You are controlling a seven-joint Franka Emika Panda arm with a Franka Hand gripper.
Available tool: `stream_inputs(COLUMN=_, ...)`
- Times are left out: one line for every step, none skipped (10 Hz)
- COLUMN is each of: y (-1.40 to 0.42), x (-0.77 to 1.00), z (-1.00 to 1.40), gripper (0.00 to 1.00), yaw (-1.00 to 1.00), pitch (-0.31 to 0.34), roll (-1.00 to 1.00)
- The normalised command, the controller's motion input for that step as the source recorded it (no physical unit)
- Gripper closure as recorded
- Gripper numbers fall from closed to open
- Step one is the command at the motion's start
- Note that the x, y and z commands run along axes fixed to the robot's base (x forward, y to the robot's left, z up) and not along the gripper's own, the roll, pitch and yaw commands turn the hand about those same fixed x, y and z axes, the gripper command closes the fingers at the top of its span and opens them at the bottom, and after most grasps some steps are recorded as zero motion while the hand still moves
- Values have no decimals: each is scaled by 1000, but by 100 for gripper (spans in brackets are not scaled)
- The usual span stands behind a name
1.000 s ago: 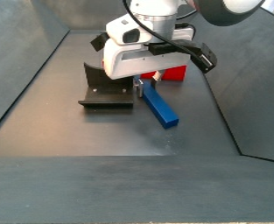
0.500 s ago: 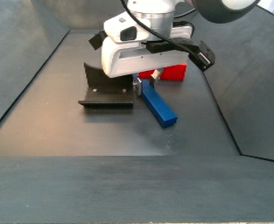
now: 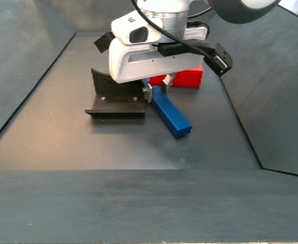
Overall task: Pick up the rectangle object. Move up. Place the rectangle object on the fixture. Regrasp the rectangle object. Move to above the board. Insert the rectangle object.
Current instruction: Move up, then place the rectangle object on the fixture.
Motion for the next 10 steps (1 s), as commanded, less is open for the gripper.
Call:
stream_inputs(y=0, x=0, z=833, gripper=100, yaw=0, pitch=0, roll=0)
stream_inputs(y=77, x=-46, z=803, gripper=100, yaw=-40, pitch=27, roll=39)
stream_inputs(y=68, x=-65, z=735, gripper=100, yaw=-45, pitch=40, roll=40)
stream_inputs(y=36, x=-44, z=512, gripper=100, yaw=-42, pitch=47, roll=51)
stream_inputs(y=26, x=-31, z=410, gripper=100, yaw=-38, pitch=48, roll=56)
stream_inputs(y=17, x=-27, z=195, gripper=100, yaw=-30, pitch=53, roll=68)
stream_inputs(y=0, x=0, z=1000, gripper=100, yaw=0, pitch=0, roll=0)
stream_inputs(y=-3, x=-5, z=1000, gripper=100, yaw=4, pitch=14, roll=-2)
stream_inputs(y=0, x=-13, z=1000, gripper=100, yaw=3, pitch=27, roll=6)
stream_inputs(y=2, x=-16, z=1000, gripper=100, yaw=0, pitch=31, roll=17)
